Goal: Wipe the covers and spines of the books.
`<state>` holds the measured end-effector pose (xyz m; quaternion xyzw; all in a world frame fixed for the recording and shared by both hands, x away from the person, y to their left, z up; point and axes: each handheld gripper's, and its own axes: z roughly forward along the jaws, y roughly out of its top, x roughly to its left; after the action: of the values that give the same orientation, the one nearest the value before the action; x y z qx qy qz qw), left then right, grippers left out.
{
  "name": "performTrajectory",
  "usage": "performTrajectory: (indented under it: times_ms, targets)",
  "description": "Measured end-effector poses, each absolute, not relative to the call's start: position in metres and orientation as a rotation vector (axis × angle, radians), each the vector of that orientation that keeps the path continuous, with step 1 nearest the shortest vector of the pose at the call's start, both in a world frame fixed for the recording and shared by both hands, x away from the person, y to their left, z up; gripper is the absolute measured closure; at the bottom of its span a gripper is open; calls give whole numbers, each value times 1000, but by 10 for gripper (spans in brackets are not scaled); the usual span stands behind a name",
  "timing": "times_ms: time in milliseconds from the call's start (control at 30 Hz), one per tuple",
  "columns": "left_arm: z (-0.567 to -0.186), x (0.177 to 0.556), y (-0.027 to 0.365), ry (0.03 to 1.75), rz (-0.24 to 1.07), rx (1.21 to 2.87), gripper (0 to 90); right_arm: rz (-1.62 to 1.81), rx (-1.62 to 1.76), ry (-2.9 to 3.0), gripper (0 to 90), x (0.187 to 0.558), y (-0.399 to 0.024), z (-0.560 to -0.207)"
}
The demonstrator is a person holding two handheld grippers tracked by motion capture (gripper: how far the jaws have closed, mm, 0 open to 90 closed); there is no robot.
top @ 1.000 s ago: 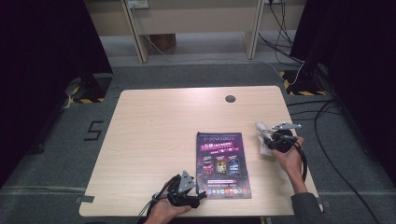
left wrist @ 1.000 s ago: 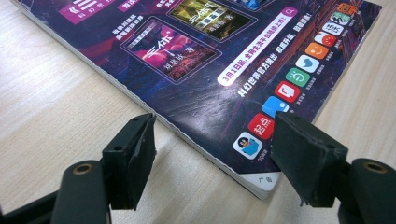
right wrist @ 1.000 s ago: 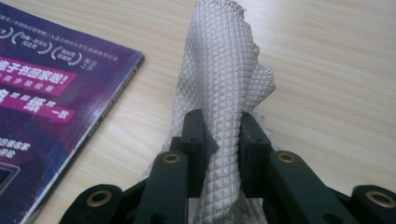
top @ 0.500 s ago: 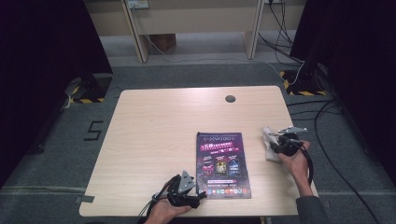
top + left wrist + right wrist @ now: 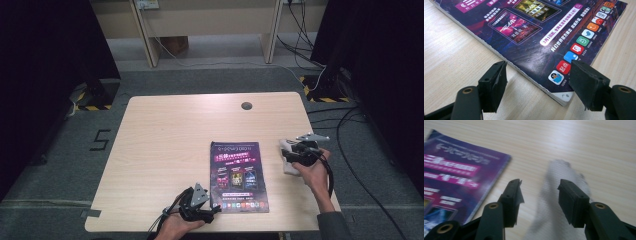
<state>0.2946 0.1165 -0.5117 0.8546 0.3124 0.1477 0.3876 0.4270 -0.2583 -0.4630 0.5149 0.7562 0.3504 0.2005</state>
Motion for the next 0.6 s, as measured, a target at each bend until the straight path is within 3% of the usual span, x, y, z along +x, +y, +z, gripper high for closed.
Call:
performTrajectory:
  times_ms: [367,600]
  targets:
    - [-506,304,121,840,375,2121,241,1098,1368,2289,416,422,-212,-473]
    - [-505,329,128,900,390,2092,227,1106,1419,2390,258,422,-196,-488]
